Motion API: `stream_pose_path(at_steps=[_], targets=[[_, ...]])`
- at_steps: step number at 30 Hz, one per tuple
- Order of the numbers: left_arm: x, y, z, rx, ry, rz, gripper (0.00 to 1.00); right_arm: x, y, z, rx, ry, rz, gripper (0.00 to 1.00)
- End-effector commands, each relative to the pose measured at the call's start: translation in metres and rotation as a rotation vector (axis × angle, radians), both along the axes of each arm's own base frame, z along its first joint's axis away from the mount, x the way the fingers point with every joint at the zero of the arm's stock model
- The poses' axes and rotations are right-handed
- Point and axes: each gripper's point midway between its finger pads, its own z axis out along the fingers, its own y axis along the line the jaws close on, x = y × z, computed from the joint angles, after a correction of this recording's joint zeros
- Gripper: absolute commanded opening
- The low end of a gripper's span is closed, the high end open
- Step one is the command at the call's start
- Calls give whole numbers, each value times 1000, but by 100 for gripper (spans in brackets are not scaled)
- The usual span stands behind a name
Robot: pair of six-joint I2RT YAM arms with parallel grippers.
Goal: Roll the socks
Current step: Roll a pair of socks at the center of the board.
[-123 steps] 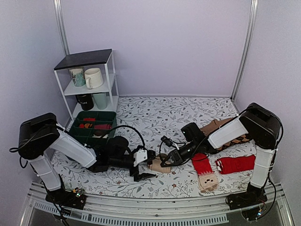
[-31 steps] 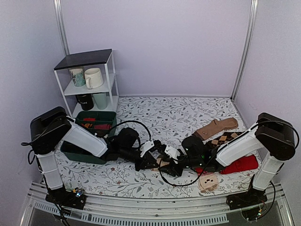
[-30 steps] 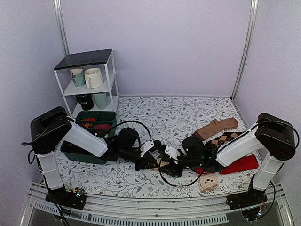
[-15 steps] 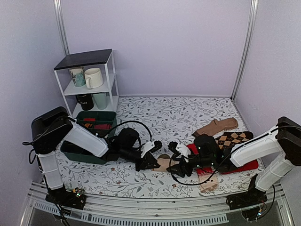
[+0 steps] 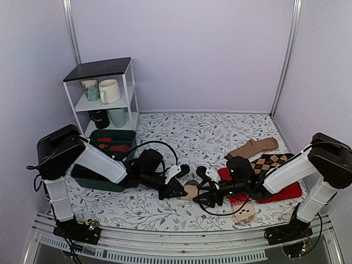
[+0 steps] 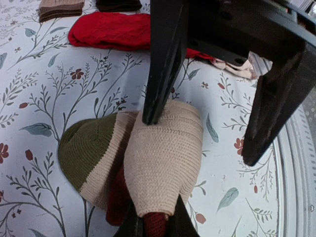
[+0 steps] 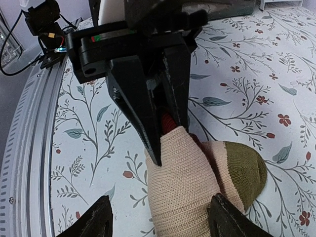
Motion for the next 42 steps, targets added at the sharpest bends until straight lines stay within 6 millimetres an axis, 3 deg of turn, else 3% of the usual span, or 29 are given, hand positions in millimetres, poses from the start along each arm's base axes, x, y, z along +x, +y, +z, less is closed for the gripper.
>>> stream_pose_path(at_steps=[1, 11, 19, 27, 34, 35, 36, 37, 38, 42], targets=[[-38, 55, -79, 316, 166, 9, 0, 1, 8, -7, 29, 28, 19, 66], [-37, 53, -78, 312, 162, 10, 0, -7, 2, -34, -19, 127, 11, 60], [-37, 53, -79, 314, 165, 13, 0, -12, -14, -68, -104, 227, -59, 59], [-30, 49, -75, 301, 144, 33, 6, -22, -27, -93, -176, 323, -93, 22], [-9, 32, -41, 224, 40, 53, 9, -22, -29, -102, -234, 408, -144, 14], [-6, 29, -36, 214, 24, 56, 11, -22, -30, -104, -242, 421, -156, 14], [-2, 26, -29, 196, 1, 60, 23, -22, -32, -108, -260, 435, -167, 14], [1, 23, -22, 180, -17, 62, 40, -22, -33, -111, -271, 445, -177, 14], [3, 20, -16, 160, -35, 60, 47, -23, -34, -113, -280, 456, -185, 14], [7, 14, 4, 93, -100, 43, 52, -22, -36, -118, -310, 484, -207, 14]])
